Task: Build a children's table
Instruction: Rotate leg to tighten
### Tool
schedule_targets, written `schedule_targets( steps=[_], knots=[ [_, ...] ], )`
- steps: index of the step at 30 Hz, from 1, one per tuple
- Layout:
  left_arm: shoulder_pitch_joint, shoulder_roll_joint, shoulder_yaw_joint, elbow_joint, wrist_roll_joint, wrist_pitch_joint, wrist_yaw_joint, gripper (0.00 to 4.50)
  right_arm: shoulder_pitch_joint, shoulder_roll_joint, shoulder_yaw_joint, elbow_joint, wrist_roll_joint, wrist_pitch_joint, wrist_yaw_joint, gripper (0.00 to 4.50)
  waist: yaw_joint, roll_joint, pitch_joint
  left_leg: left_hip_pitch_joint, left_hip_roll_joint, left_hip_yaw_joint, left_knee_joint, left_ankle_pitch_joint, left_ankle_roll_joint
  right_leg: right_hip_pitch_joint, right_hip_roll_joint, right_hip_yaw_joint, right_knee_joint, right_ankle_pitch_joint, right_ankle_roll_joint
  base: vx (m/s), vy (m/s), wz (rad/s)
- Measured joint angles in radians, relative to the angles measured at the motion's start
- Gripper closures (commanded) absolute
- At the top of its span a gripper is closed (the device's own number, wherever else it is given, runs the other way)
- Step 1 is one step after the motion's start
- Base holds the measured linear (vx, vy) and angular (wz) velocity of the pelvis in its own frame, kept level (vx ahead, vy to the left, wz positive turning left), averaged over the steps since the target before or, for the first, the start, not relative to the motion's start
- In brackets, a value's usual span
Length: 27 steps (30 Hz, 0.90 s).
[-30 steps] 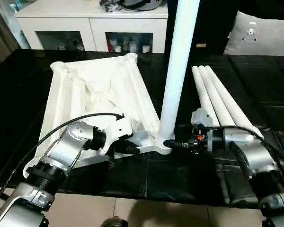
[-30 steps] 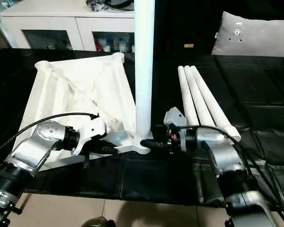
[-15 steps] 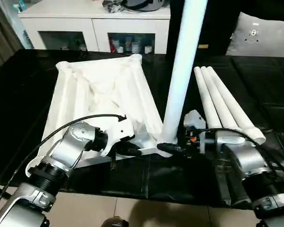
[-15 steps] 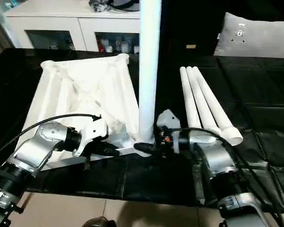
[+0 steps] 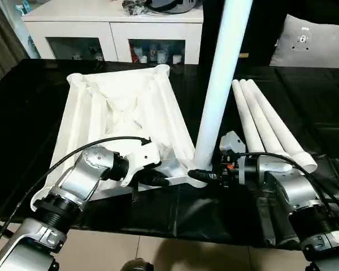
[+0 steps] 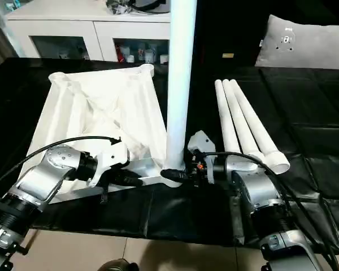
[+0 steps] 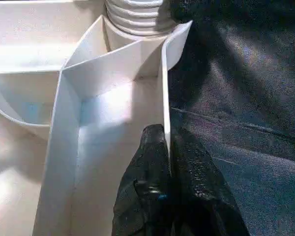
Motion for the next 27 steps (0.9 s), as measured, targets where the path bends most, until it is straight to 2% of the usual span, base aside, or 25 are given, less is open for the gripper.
schedule_targets(
  steps=[4, 9, 13, 15, 17, 20, 21, 22, 24, 26, 27],
  knots=[
    [0.0, -0.01, 0.006, -0.001, -0.003, 0.02, 0.002, 4.5, 0.014, 0.025, -0.01, -0.005, 0.009, 0.007, -0.021, 1.84, -0.002, 0.0, 0.0, 0.0, 0.0, 0.0, 0.0, 0.0, 0.0, 0.0, 0.0, 0.0, 0.0, 0.0, 0.0, 0.0, 0.0, 0.0],
    [0.012, -0.047, 0.039, -0.008, -0.002, 0.113, 0.073, 4.5, 0.013, 0.081, -0.028, 0.013, -0.014, 0.014, -0.139, 1.84, -0.016, 0.003, -0.002, 0.006, 0.0, 0.0, 0.0, 0.001, -0.001, 0.004, 0.0, 0.001, 0.001, 0.002, -0.003, 0.0, 0.0, 0.0],
    [0.017, -0.141, 0.095, -0.002, 0.001, 0.216, 0.232, 4.5, -0.068, 0.179, -0.08, 0.136, -0.05, 0.022, -0.37, 1.84, -0.056, 0.004, -0.001, 0.01, 0.0, 0.0, -0.001, 0.002, -0.003, 0.004, 0.0, 0.001, 0.0, 0.001, -0.001, 0.0, 0.0, 0.0],
    [0.003, -0.212, 0.124, 0.031, 0.005, 0.237, 0.323, 4.5, -0.117, 0.221, -0.118, 0.205, -0.058, 0.03, -0.489, 1.84, -0.069, 0.004, -0.001, 0.01, 0.0, 0.0, -0.001, 0.002, -0.003, 0.004, 0.0, 0.002, 0.0, 0.001, -0.002, 0.0, 0.0, 0.0],
    [-0.03, -0.29, 0.143, 0.088, 0.016, 0.239, 0.433, 4.5, -0.179, 0.247, -0.146, 0.278, -0.068, 0.044, -0.621, 1.85, -0.071, 0.004, -0.001, 0.009, -0.001, 0.0, -0.001, 0.002, -0.003, 0.003, 0.0, 0.002, 0.0, 0.002, -0.003, 0.0, 0.0, 0.0],
    [-0.06, -0.362, 0.165, 0.14, 0.021, 0.236, 0.536, 4.5, -0.224, 0.265, -0.164, 0.338, -0.082, 0.032, -0.734, 1.85, -0.069, 0.005, -0.001, 0.008, -0.001, 0.0, -0.002, 0.002, -0.003, 0.003, 0.0, 0.001, -0.001, 0.005, -0.007, 0.0, 0.0, 0.0],
    [-0.074, -0.384, 0.168, 0.161, 0.024, 0.233, 0.568, 4.5, -0.24, 0.269, -0.168, 0.362, -0.096, 0.019, -0.767, 1.29, -0.066, 0.005, -0.002, 0.008, -0.001, 0.0, -0.002, 0.002, -0.003, 0.002, 0.0, 0.001, -0.001, 0.006, -0.007, 0.0, 0.0, 0.0],
    [-0.085, -0.397, 0.168, 0.171, 0.03, 0.231, 0.59, 4.5, -0.251, 0.27, -0.169, 0.377, -0.107, 0.008, -0.791, 1.15, -0.065, 0.005, -0.002, 0.006, -0.001, 0.0, -0.003, 0.002, -0.003, 0.001, 0.0, 0.001, -0.001, 0.006, -0.007, 0.0, 0.0, 0.0],
    [-0.088, -0.401, 0.166, 0.172, 0.033, 0.221, 0.598, 4.5, -0.25, 0.278, -0.173, 0.38, -0.11, -0.011, -0.804, 1.15, -0.064, 0.006, -0.002, 0.005, 0.0, 0.0, -0.004, 0.002, -0.003, 0.0, 0.0, 0.001, -0.002, 0.004, -0.005, 0.0, 0.0, 0.0],
    [-0.097, -0.401, 0.161, 0.18, 0.039, 0.208, 0.598, 4.5, -0.248, 0.28, -0.181, 0.381, -0.113, -0.031, -0.81, 0.79, -0.061, 0.006, -0.002, 0.002, 0.0, 0.0, -0.006, 0.002, -0.003, -0.002, 0.0, 0.0, -0.005, 0.004, -0.004, 0.0, 0.0, 0.0],
    [-0.101, -0.4, 0.159, 0.184, 0.041, 0.203, 0.598, 4.5, -0.248, 0.28, -0.181, 0.381, -0.114, -0.036, -0.811, 0.79, -0.06, 0.007, -0.002, 0.0, 0.0, 0.0, -0.006, 0.002, -0.003, -0.003, 0.0, -0.001, -0.006, 0.004, -0.004, 0.0, 0.0, 0.0]
  ],
)
